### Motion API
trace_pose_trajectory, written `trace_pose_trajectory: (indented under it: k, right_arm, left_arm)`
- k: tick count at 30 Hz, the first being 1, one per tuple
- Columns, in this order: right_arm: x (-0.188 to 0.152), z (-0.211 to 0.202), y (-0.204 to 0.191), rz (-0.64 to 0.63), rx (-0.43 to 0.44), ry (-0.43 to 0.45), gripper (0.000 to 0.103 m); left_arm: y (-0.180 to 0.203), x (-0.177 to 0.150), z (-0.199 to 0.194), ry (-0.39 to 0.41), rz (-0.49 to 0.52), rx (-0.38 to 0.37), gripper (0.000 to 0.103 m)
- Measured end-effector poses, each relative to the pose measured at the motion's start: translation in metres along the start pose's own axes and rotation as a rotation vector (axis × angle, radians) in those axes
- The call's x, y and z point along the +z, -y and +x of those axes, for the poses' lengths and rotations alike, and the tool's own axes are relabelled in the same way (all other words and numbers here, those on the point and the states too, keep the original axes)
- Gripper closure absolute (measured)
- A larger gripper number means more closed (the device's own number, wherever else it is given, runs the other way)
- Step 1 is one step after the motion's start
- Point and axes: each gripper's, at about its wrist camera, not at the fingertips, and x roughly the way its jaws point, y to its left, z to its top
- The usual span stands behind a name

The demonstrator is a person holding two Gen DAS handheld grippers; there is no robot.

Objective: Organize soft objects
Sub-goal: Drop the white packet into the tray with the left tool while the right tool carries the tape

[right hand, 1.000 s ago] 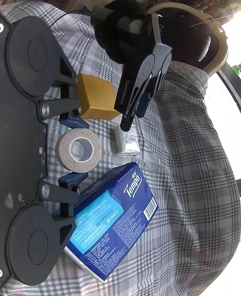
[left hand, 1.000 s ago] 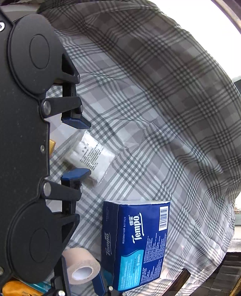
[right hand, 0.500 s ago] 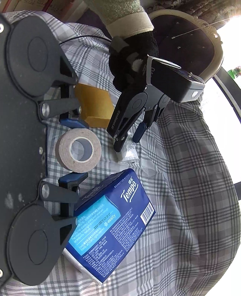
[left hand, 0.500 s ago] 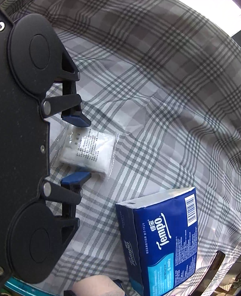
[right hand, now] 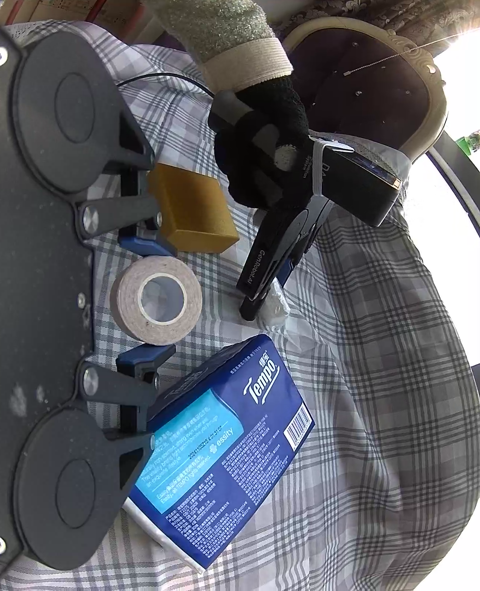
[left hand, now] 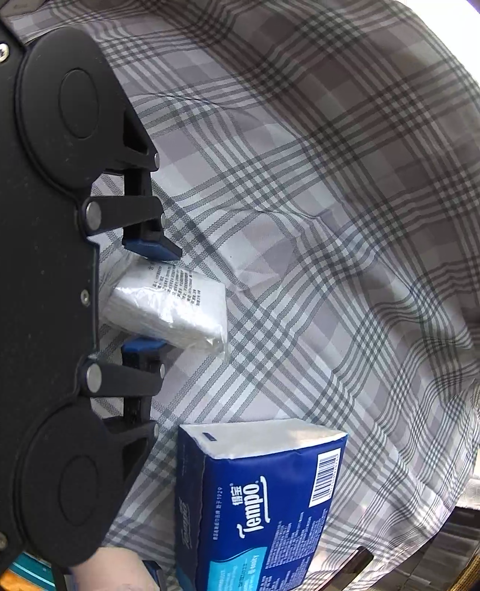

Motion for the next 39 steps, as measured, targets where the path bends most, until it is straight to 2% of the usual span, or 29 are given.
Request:
trace_pose_trajectory:
  k: [5, 9, 11, 14, 20, 23, 28, 32, 39]
  right_arm:
    - [-0.001, -0.001, 0.002, 0.009, -0.025, 0.013, 0.056]
    - [-0.001, -0.001, 0.004, 0.015, -0.043, 0.027, 0.056]
    - [-0.001, -0.001, 0.006, 0.027, -0.050, 0.029, 0.056]
    - [-0.003, -0.001, 0.011, 0.046, -0.068, 0.039, 0.056]
    - [-0.006, -0.008, 0.010, 0.061, -0.090, 0.082, 0.056]
    - [-0.010, -0.015, 0.002, 0.048, -0.114, 0.104, 0.056]
    - [-0.021, -0.040, -0.008, 0.058, -0.126, 0.121, 0.056]
    - [-0.040, -0.072, -0.019, 0.046, -0.138, 0.130, 0.056]
    - [-0.069, -0.123, -0.040, 0.006, -0.137, 0.115, 0.056]
  left_arm:
    - [0.006, -0.003, -0.019, 0.025, -0.118, 0.031, 0.063]
    - [0.016, -0.009, -0.051, 0.057, -0.214, 0.069, 0.063]
    - [0.018, -0.015, -0.071, 0.064, -0.293, 0.063, 0.062]
    - [0.023, -0.032, -0.100, 0.069, -0.407, 0.066, 0.062]
    - [0.043, -0.082, -0.148, 0.048, -0.580, 0.014, 0.062]
    - [0.061, -0.110, -0.162, 0.043, -0.613, -0.020, 0.062]
    - [0.085, -0.150, -0.181, 0.058, -0.653, 0.005, 0.062]
    - [0.095, -0.182, -0.194, 0.074, -0.718, -0.006, 0.062]
    - [0.097, -0.222, -0.203, 0.089, -0.812, 0.076, 0.062]
